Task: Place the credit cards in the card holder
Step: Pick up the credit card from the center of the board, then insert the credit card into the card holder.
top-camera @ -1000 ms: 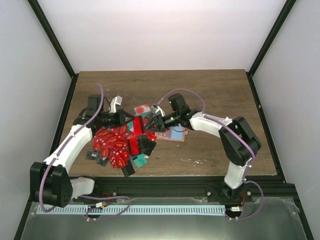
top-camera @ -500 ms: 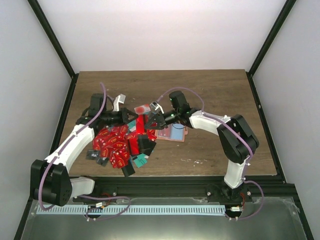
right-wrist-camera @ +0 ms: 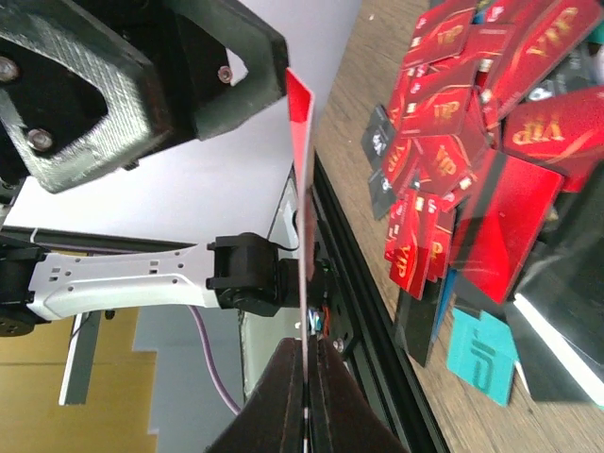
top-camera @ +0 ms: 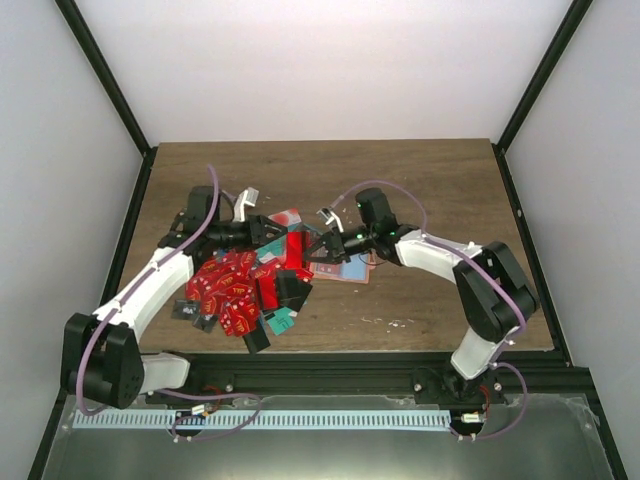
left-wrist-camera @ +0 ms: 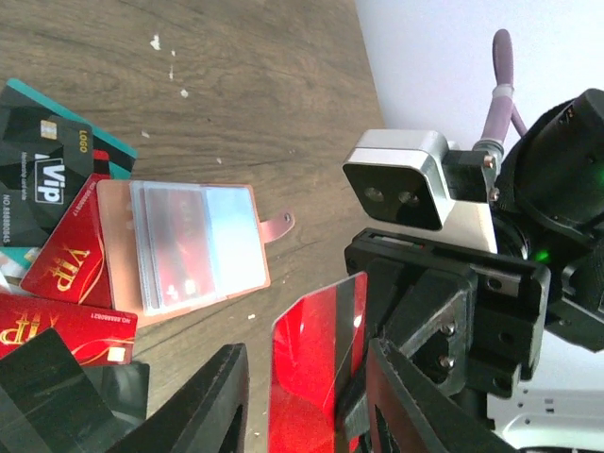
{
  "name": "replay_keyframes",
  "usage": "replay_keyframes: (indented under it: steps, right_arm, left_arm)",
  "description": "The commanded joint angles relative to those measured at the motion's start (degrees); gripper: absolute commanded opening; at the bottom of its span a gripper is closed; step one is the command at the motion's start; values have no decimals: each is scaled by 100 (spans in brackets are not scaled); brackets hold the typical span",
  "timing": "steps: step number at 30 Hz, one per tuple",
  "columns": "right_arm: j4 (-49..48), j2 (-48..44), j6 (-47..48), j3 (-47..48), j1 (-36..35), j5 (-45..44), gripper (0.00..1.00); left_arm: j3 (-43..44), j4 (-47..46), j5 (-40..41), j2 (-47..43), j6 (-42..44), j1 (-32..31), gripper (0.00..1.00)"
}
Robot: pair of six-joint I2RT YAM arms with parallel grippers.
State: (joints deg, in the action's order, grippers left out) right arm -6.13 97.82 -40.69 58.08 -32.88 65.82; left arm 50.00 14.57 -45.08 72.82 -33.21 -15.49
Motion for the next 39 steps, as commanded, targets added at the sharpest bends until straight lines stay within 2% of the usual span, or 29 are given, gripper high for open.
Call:
replay_keyframes:
  steps: [1, 4, 7, 15, 27, 39]
  right_arm:
    - [-111, -446, -212, -346, 282, -227, 1]
    - [-102, -704, -290, -588, 502, -308, 1]
    - [-93, -968, -342, -772, 797, -333, 1]
    - [0, -1191, -358, -727, 1020, -298, 1]
    - [-261, -1056, -571, -471, 1023, -215, 1]
    - [-717, -1127, -817, -501, 1027, 162, 1]
  left_arm:
    - [302, -72, -266, 159, 102, -42, 43]
    - [456, 22, -281, 192, 169, -42, 54]
    - [548, 15, -405, 251, 209, -43, 56]
    - [588, -204, -677, 366, 131, -167, 54]
    - [595, -703, -792, 442, -157, -459, 48]
    - [662, -881, -871, 780, -159, -671, 47]
